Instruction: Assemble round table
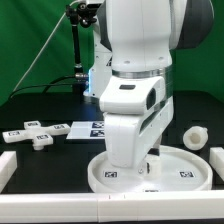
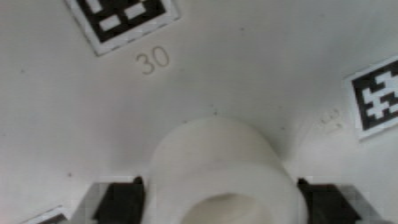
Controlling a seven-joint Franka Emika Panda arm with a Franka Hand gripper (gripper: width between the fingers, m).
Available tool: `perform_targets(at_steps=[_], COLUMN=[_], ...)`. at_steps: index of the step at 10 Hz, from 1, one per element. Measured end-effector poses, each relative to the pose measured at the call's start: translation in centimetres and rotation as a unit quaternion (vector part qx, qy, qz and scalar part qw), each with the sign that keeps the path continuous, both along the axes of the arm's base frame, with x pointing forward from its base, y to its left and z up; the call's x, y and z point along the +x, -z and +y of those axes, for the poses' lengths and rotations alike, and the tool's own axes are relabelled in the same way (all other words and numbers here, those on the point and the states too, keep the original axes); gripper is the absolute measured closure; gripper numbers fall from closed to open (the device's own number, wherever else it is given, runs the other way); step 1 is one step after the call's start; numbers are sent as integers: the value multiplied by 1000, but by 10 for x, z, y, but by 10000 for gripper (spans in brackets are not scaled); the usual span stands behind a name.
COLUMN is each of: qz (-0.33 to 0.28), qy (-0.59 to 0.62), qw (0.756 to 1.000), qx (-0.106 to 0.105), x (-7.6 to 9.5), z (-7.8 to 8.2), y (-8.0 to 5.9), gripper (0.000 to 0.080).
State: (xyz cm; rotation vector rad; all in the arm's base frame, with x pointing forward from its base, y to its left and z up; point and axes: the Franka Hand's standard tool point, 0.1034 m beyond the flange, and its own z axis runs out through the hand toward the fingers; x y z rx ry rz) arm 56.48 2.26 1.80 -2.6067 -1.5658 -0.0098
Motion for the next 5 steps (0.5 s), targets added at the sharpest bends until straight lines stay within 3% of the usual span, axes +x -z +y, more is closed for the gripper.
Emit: perform_targets(at_steps=[5], qz=[0], qy=[-5], qw=[1000], qx=[3], x=[0], z=[7], y=[0], gripper=[392])
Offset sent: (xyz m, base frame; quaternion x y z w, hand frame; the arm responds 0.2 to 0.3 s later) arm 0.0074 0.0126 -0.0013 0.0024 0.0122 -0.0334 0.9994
